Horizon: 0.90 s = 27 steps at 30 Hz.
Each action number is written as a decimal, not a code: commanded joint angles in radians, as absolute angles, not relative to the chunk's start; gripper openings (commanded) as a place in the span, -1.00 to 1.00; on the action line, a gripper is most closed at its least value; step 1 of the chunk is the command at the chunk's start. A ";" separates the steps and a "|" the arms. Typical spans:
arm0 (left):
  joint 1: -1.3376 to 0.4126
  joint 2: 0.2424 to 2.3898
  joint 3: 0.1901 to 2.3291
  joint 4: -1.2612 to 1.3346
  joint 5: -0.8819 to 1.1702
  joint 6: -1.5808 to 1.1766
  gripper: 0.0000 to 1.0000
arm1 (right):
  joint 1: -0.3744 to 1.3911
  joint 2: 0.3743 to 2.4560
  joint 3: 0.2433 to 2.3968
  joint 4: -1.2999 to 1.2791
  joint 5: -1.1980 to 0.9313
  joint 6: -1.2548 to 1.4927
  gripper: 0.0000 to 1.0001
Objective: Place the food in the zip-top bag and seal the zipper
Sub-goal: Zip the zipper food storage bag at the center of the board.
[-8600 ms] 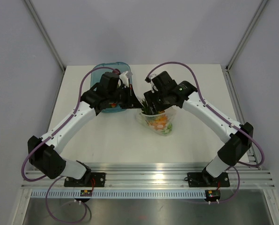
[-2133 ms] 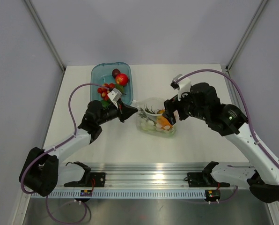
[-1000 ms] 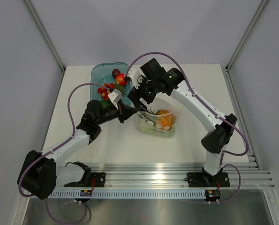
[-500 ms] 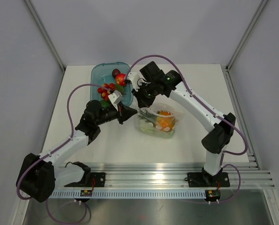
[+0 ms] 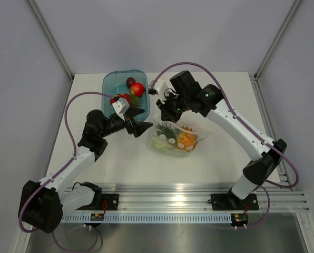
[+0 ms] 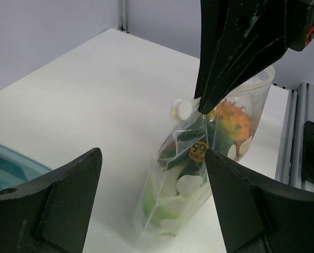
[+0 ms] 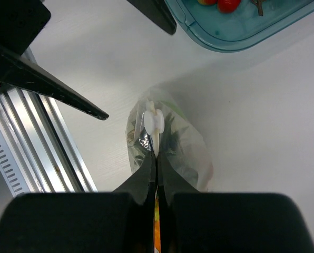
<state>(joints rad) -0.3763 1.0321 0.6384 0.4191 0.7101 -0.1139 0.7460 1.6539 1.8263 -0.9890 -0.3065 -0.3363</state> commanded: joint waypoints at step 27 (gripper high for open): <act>-0.399 1.298 0.749 0.750 1.068 -0.336 0.02 | 0.739 1.586 1.804 -0.908 -0.310 -0.331 -1.00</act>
